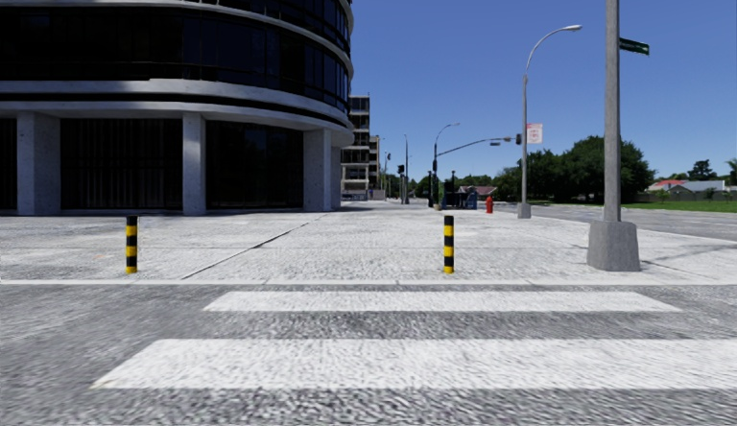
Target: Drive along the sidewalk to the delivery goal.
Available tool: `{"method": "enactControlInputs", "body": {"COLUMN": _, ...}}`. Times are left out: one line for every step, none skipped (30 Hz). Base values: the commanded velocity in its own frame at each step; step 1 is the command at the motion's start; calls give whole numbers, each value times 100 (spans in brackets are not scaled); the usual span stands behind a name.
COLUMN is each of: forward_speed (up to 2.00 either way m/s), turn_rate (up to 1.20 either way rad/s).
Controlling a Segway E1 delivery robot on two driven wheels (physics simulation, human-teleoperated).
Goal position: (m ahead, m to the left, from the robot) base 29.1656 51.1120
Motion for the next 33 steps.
{"method": "enactControlInputs", "body": {"forward_speed": 200, "turn_rate": 20}}
{"method": "enactControlInputs", "body": {"forward_speed": 200, "turn_rate": 18}}
{"method": "enactControlInputs", "body": {"forward_speed": 200, "turn_rate": 18}}
{"method": "enactControlInputs", "body": {"forward_speed": 200, "turn_rate": 0}}
{"method": "enactControlInputs", "body": {"forward_speed": 200, "turn_rate": 0}}
{"method": "enactControlInputs", "body": {"forward_speed": 200, "turn_rate": 0}}
{"method": "enactControlInputs", "body": {"forward_speed": 200, "turn_rate": 0}}
{"method": "enactControlInputs", "body": {"forward_speed": 200, "turn_rate": 0}}
{"method": "enactControlInputs", "body": {"forward_speed": 200, "turn_rate": 0}}
{"method": "enactControlInputs", "body": {"forward_speed": 200, "turn_rate": 0}}
{"method": "enactControlInputs", "body": {"forward_speed": 200, "turn_rate": 0}}
{"method": "enactControlInputs", "body": {"forward_speed": 200, "turn_rate": 0}}
{"method": "enactControlInputs", "body": {"forward_speed": 200, "turn_rate": 0}}
{"method": "enactControlInputs", "body": {"forward_speed": 200, "turn_rate": 0}}
{"method": "enactControlInputs", "body": {"forward_speed": 200, "turn_rate": 7}}
{"method": "enactControlInputs", "body": {"forward_speed": 200, "turn_rate": 15}}
{"method": "enactControlInputs", "body": {"forward_speed": 200, "turn_rate": 24}}
{"method": "enactControlInputs", "body": {"forward_speed": 200, "turn_rate": 24}}
{"method": "enactControlInputs", "body": {"forward_speed": 200, "turn_rate": 28}}
{"method": "enactControlInputs", "body": {"forward_speed": 200, "turn_rate": 47}}
{"method": "enactControlInputs", "body": {"forward_speed": 200, "turn_rate": 47}}
{"method": "enactControlInputs", "body": {"forward_speed": 200, "turn_rate": 48}}
{"method": "enactControlInputs", "body": {"forward_speed": 200, "turn_rate": 0}}
{"method": "enactControlInputs", "body": {"forward_speed": 200, "turn_rate": 0}}
{"method": "enactControlInputs", "body": {"forward_speed": 200, "turn_rate": 0}}
{"method": "enactControlInputs", "body": {"forward_speed": 200, "turn_rate": 0}}
{"method": "enactControlInputs", "body": {"forward_speed": 200, "turn_rate": 0}}
{"method": "enactControlInputs", "body": {"forward_speed": 200, "turn_rate": 0}}
{"method": "enactControlInputs", "body": {"forward_speed": 200, "turn_rate": 0}}
{"method": "enactControlInputs", "body": {"forward_speed": 200, "turn_rate": 0}}
{"method": "enactControlInputs", "body": {"forward_speed": 200, "turn_rate": 0}}
{"method": "enactControlInputs", "body": {"forward_speed": 200, "turn_rate": 0}}
{"method": "enactControlInputs", "body": {"forward_speed": 200, "turn_rate": 0}}
